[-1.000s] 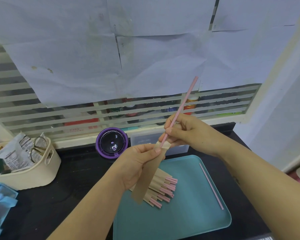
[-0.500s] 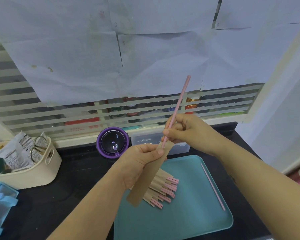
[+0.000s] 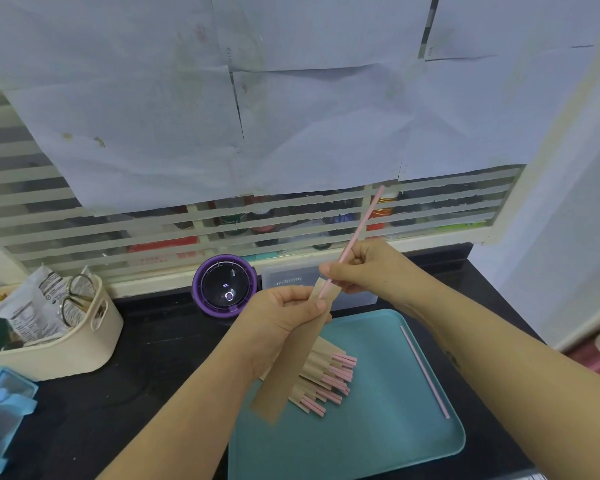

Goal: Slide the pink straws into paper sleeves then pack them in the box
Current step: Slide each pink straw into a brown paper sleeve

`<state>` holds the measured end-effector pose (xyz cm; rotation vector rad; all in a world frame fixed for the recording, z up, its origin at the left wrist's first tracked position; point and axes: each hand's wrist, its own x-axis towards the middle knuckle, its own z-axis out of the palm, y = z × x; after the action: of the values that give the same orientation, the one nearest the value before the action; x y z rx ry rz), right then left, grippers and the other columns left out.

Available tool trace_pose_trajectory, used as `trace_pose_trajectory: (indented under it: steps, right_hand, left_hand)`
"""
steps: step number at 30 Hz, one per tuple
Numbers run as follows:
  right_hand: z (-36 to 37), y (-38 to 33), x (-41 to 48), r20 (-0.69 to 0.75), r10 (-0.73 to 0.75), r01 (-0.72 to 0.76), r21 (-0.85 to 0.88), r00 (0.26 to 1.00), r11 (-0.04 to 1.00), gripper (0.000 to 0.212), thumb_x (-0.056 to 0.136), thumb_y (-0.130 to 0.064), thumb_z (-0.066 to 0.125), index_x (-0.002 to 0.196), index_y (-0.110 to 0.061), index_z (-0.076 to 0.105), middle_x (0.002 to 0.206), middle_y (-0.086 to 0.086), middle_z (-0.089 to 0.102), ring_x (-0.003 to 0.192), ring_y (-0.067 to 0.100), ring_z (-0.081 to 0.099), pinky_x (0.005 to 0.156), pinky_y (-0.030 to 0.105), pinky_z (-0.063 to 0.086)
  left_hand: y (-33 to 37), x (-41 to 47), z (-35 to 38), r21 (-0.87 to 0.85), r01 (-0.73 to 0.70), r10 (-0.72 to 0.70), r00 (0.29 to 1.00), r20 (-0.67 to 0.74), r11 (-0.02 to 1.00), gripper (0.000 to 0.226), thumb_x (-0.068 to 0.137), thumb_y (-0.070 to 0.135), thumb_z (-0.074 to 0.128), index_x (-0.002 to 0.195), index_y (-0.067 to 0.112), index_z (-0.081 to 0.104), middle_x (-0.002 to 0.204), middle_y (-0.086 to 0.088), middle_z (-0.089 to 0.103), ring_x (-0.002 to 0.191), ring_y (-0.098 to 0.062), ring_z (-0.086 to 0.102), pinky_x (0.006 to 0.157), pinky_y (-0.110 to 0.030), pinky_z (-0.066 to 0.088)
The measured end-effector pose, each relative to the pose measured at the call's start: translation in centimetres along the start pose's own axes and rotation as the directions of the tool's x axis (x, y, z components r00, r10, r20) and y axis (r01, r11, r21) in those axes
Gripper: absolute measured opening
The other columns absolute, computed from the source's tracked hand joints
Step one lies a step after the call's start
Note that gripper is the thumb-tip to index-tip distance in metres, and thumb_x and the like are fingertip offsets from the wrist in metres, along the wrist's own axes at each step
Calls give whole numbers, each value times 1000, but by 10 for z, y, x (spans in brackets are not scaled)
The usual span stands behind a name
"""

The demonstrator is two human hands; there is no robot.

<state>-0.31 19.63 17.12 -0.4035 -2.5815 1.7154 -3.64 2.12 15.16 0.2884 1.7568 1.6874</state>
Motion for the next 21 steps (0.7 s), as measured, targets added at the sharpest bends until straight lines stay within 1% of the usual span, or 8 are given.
trace_pose_trajectory:
  steps: [3,6,9,11,13,15,17,21]
  right_hand:
    - [1,0,1,3,5,-5,-45,1000,999,25,82,-31,70,87,-6,71,82,6,71,73,11,66,73,23,57]
    - [-1,-5,0,25,9,-7,-86,1000,996,20,81,-31,70,77,-13,70,76,2,70,71,9,65,69,18,56]
    - [-9,-12,1,168,61,-42,-114,984,993,16,80,-29,72,79,-13,71,78,3,70,78,14,66,82,28,56]
    - [-14,-16,1,283,74,-39,-126,956,991,9,82,-24,71,81,-15,71,84,5,71,86,19,67,90,35,54]
    - [-18,-20,1,347,59,-14,-130,936,991,4,84,-18,68,83,-16,71,91,8,71,91,23,66,93,37,53]
    - [-23,-23,2,403,46,-3,-106,914,994,7,85,-13,66,82,-16,71,90,9,70,90,23,65,92,36,53]
    - [-26,-25,3,461,52,-14,-85,886,996,8,86,-9,64,83,-14,70,86,7,68,85,19,62,88,31,54]
    - [-27,-30,5,497,88,-59,-73,863,996,7,85,-6,65,85,-13,64,66,-5,64,74,14,59,81,25,53]
  left_hand:
    - [-1,-1,1,24,-26,27,999,-19,999,19,81,14,69,99,11,73,84,-8,75,80,-16,69,86,-34,54]
    - [-3,-2,2,89,-71,73,997,-25,994,20,82,14,70,101,13,72,87,-8,75,83,-17,70,86,-33,54]
    - [-4,-3,6,126,-101,103,995,-5,987,15,82,10,70,96,15,72,87,-6,75,81,-16,69,79,-27,55]
    - [-4,-5,7,90,-95,93,995,20,991,12,82,7,69,92,15,71,85,-7,74,79,-17,69,77,-27,57]
    - [-3,-7,7,58,-87,86,996,29,995,13,82,6,69,94,12,70,84,-8,74,78,-17,70,75,-26,57]
    - [-2,-8,7,16,-80,79,996,34,997,18,81,4,68,99,7,68,84,-8,74,78,-17,70,74,-25,58]
    - [-1,-8,8,-22,-66,67,997,45,998,22,81,3,68,103,5,67,84,-8,74,80,-17,70,76,-27,58]
    - [-1,-8,8,5,-47,46,996,79,999,31,79,5,71,109,9,64,85,-7,74,85,-20,70,85,-33,57]
